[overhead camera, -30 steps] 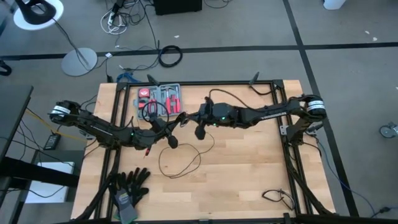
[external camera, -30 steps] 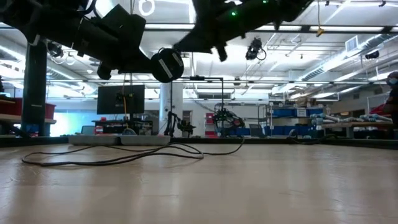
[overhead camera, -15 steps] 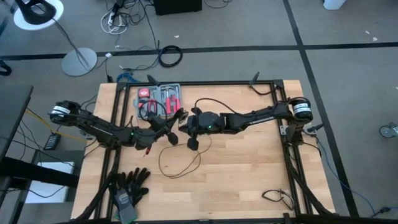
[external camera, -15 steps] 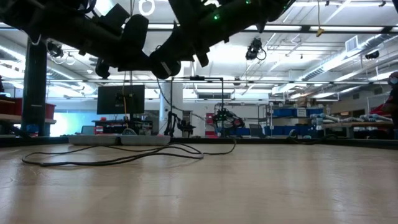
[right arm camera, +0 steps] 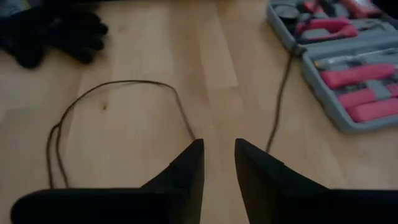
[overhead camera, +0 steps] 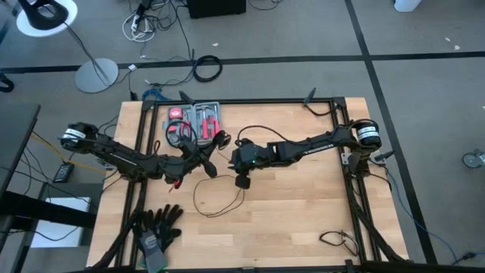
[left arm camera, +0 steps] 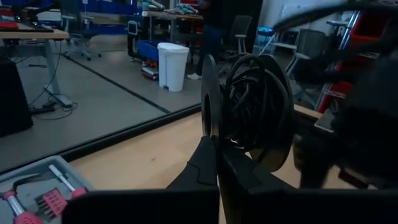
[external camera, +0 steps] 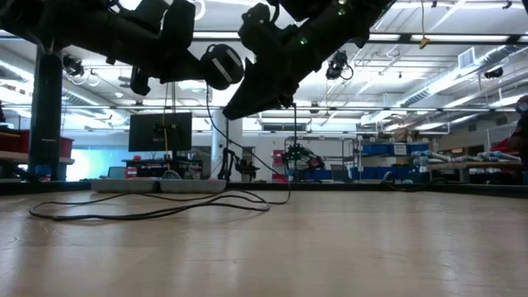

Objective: Coil cords
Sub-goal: Coil the black wire onto the spool

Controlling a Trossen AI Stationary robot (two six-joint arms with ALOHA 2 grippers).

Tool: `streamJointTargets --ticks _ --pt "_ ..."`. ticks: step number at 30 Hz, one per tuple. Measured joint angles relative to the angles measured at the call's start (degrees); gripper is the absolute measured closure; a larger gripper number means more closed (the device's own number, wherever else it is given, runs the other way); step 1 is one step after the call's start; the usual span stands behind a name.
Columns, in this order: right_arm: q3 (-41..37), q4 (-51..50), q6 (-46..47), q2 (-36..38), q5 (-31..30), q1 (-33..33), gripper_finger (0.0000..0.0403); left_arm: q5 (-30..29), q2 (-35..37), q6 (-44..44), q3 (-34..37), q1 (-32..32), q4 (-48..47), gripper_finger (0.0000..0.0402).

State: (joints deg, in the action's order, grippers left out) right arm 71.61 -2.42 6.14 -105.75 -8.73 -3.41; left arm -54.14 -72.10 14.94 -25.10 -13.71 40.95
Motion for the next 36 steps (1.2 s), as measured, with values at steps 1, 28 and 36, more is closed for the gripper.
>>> streamJointTargets --ticks 1,28,36 --pt "-0.51 0.87 -0.56 0.00 0.00 -0.38 0.0312 -0.24 0.00 0.00 0.00 -0.30 0.02 0.0402" --pt "-31.37 60.31 1.59 0.48 -3.71 -1.03 0.0288 24.40 -0.61 -11.69 8.80 4.00 21.16 0.0402" --pt "-22.47 56.59 -6.25 -5.93 -4.54 1.27 0.0234 25.86 -0.64 -11.50 8.67 4.50 22.63 0.0402"
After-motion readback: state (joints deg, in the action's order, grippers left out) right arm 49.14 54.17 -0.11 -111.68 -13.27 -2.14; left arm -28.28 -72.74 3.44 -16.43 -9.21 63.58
